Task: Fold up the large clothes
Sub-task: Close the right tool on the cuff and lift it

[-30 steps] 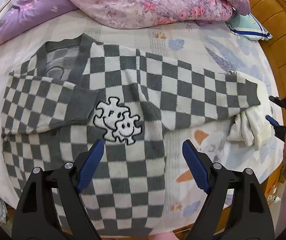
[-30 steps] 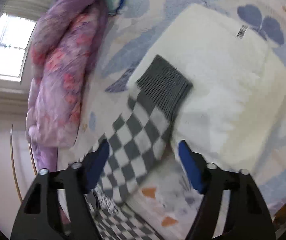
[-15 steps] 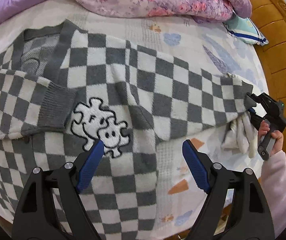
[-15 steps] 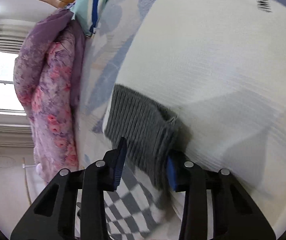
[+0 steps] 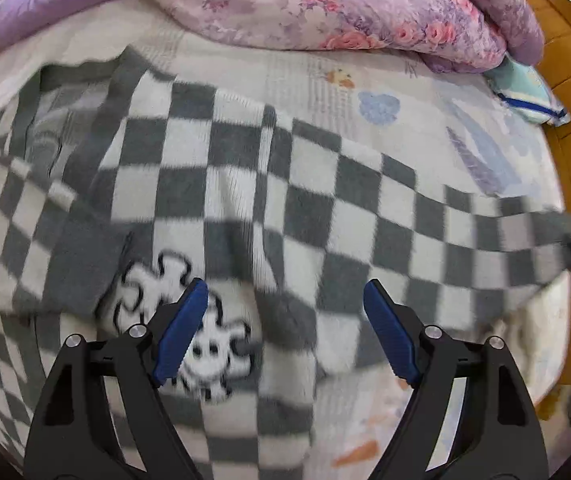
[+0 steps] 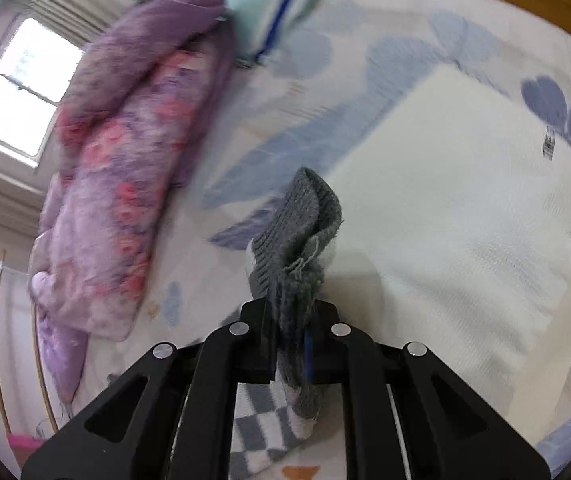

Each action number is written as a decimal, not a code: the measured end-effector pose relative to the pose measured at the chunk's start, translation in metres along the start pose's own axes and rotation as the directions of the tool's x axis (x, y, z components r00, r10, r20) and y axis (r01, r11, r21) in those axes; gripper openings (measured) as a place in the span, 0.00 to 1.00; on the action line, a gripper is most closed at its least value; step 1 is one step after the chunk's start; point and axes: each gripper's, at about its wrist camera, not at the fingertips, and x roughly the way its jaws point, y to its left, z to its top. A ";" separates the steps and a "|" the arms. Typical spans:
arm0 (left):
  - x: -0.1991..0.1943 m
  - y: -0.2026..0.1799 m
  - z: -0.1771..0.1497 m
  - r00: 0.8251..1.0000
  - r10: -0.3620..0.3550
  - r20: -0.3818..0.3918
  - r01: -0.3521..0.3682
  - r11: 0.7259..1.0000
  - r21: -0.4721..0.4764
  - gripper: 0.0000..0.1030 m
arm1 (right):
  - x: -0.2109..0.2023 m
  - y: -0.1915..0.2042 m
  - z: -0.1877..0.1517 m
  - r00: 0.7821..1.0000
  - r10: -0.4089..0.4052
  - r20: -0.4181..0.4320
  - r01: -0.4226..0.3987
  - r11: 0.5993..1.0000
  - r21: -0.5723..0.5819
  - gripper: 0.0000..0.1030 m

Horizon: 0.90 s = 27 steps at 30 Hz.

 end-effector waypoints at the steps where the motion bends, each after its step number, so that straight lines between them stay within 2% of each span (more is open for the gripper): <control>1: 0.009 -0.003 0.003 1.000 0.007 -0.010 -0.007 1.000 0.013 0.69 | -0.007 0.008 -0.002 1.000 0.013 0.002 -0.013 1.000 -0.017 0.08; 3: 0.032 -0.008 0.008 0.999 0.003 -0.039 -0.002 1.000 0.015 0.52 | -0.019 0.022 -0.006 1.000 0.028 0.014 -0.027 0.999 -0.041 0.08; 4: 0.040 -0.008 0.009 0.999 0.011 -0.045 -0.011 1.000 0.013 0.51 | -0.023 0.026 -0.009 0.999 0.036 0.017 -0.035 0.998 -0.051 0.08; 8: 0.071 -0.010 0.009 0.997 0.044 -0.064 -0.043 0.999 0.009 0.48 | -0.040 0.058 -0.016 0.998 0.052 0.028 -0.048 0.991 -0.122 0.08; 13: 0.083 -0.015 0.006 0.997 0.074 -0.025 -0.073 0.996 0.059 0.47 | -0.055 0.096 -0.030 0.996 0.090 0.000 -0.089 0.976 -0.200 0.08; 18: 0.085 -0.012 0.004 0.998 0.056 0.001 -0.056 0.997 0.056 0.47 | -0.064 0.137 -0.043 0.990 0.143 -0.005 -0.140 0.957 -0.254 0.09; 24: 0.081 -0.006 -0.002 1.000 0.017 0.014 -0.018 0.998 0.058 0.47 | -0.076 0.205 -0.077 0.975 0.219 -0.036 -0.218 0.914 -0.343 0.09; 26: 0.077 0.001 0.000 1.000 -0.026 -0.008 0.026 0.998 0.058 0.47 | -0.078 0.227 -0.092 0.971 0.235 -0.048 -0.235 0.897 -0.373 0.09; 27: 0.074 0.005 0.002 0.999 -0.050 -0.021 0.051 0.997 0.055 0.43 | -0.079 0.240 -0.102 0.970 0.237 -0.057 -0.240 0.891 -0.386 0.09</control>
